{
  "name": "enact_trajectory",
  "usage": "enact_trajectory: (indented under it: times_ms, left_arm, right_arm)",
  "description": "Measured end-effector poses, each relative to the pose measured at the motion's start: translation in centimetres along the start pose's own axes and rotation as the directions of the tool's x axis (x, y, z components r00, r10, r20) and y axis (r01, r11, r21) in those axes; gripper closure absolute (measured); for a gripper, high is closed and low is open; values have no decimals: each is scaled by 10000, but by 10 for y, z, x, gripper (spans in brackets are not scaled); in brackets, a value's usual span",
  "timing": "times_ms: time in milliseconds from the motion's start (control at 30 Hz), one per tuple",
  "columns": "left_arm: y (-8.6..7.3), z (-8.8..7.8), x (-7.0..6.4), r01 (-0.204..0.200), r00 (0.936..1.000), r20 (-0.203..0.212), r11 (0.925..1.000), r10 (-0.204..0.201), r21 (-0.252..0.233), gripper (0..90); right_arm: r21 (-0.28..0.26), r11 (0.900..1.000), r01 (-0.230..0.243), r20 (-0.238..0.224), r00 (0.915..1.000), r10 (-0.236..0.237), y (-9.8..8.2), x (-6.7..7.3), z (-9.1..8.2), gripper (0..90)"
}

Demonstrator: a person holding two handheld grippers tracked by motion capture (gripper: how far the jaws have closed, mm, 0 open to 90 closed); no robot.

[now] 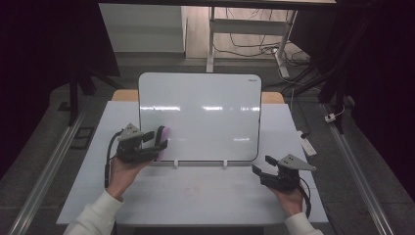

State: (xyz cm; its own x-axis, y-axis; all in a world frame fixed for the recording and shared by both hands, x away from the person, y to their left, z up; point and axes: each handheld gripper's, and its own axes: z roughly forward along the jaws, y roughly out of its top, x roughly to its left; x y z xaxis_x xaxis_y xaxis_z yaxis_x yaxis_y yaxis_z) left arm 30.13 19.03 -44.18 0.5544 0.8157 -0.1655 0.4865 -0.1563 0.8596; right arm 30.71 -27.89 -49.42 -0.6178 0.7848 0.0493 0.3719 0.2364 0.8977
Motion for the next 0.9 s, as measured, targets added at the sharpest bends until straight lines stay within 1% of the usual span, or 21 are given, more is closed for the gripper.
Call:
enact_trajectory:
  times_ms: [100, 133, 267, 367, 500, 533, 600, 733, 767, 833, 900]
  left_arm:
    - [-9, -13, 2, 10, 9985, 543, 10000, -8, -36, 333]
    - [-13, -17, 2, -23, 9980, 637, 10000, 24, -19, 326]
    - [-31, -32, 4, -230, 9967, 779, 9996, 218, 151, 303]
    - [-46, -42, 7, -302, 9961, 841, 9989, 270, 367, 274]
    - [-65, -48, 12, -172, 9958, 906, 9973, 108, 707, 249]
    - [-70, -49, 13, -140, 9958, 914, 9965, 64, 825, 245]
    - [-79, -49, 16, -87, 9963, 865, 9946, -3, 1037, 239]
    - [-95, -49, 22, 156, 9965, 789, 9902, -268, 1390, 229]
    - [-98, -48, 23, 147, 9967, 765, 9890, -262, 1471, 228]
    - [-102, -47, 24, 192, 9971, 692, 9873, -304, 1575, 226]
    - [-103, -47, 25, 199, 9975, 642, 9872, -304, 1580, 225]
  right_arm:
    - [129, 9997, 220, -81, 9997, -218, -3, -5, -2, 315]
    - [156, 9995, 287, -29, 9996, -286, -4, -7, -2, 315]
    - [140, 9992, 361, 29, 9993, -362, -8, -15, -7, 315]
    - [95, 9988, 486, 32, 9988, -486, -11, -22, -11, 315]
    - [82, 9977, 675, 107, 9977, -676, -18, -30, -14, 315]
    - [100, 9978, 657, 99, 9978, -658, -19, -31, -14, 315]
    - [183, 9971, 734, 85, 9973, -736, -23, -35, -15, 315]
    - [374, 9949, 933, 150, 9955, -939, -27, -36, -14, 315]
    - [400, 9946, 956, 145, 9953, -962, -27, -36, -14, 315]
    - [425, 9936, 1043, 95, 9944, -1048, -26, -35, -13, 315]
    - [451, 9925, 1137, 55, 9935, -1141, -26, -32, -11, 315]
